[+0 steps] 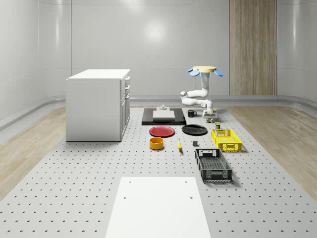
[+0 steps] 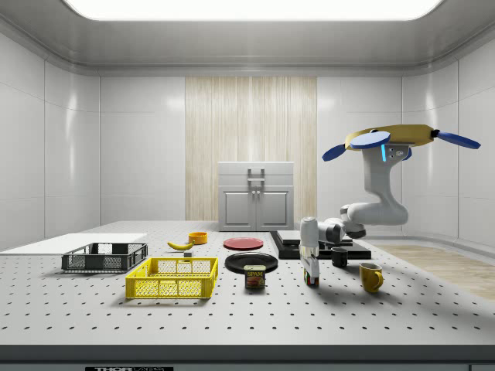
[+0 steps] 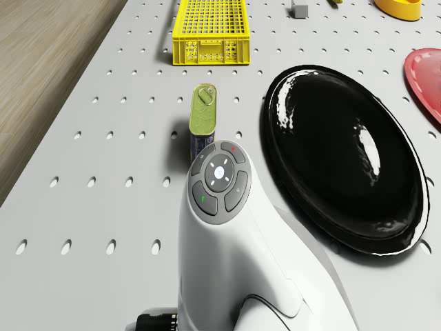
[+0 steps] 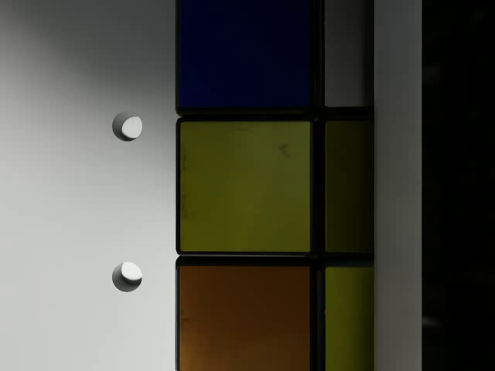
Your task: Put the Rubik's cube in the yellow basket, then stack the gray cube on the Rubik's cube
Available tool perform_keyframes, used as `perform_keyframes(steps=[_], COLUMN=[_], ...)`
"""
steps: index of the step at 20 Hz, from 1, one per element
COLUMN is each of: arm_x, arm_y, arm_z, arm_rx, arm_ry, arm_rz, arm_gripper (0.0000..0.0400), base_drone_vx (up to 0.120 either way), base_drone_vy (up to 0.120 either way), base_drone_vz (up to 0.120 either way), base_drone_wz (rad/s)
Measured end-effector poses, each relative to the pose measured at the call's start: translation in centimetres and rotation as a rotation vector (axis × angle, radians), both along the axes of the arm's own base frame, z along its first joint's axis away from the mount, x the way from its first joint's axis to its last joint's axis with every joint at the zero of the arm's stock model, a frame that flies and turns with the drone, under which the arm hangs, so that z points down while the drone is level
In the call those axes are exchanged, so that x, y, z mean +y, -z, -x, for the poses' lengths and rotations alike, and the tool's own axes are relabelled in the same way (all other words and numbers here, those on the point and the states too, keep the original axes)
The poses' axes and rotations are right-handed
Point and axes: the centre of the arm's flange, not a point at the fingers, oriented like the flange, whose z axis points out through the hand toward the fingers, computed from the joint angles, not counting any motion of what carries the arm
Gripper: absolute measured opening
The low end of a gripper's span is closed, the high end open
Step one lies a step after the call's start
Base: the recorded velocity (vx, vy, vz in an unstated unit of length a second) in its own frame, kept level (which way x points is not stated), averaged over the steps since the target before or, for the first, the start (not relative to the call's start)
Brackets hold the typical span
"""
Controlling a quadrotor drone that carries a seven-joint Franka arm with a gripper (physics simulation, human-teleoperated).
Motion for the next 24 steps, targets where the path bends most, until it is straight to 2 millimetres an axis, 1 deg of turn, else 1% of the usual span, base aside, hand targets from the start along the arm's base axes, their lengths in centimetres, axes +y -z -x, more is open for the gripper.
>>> perform_keyframes(steps=[3,7,12,17,24], arm_x=[0.0,0.0,0.0,0.0,0.0], arm_y=[0.1,1.2,3.1,4.0,4.3], arm_z=[0.0,0.0,0.0,0.0,0.0], arm_rx=[0.0,0.0,0.0,0.0,0.0], arm_ry=[0.0,0.0,0.0,0.0,0.0], arm_rz=[0.0,0.0,0.0,0.0,0.0], arm_gripper=[0.0331,0.0327,0.0326,0.0325,0.0325], base_drone_vx=[0.0,0.0,0.0,0.12,0.12], base_drone_vy=[0.0,0.0,0.0,0.0,0.0], base_drone_vz=[0.0,0.0,0.112,0.12,0.114], base_drone_wz=[0.0,0.0,0.0,0.0,0.0])
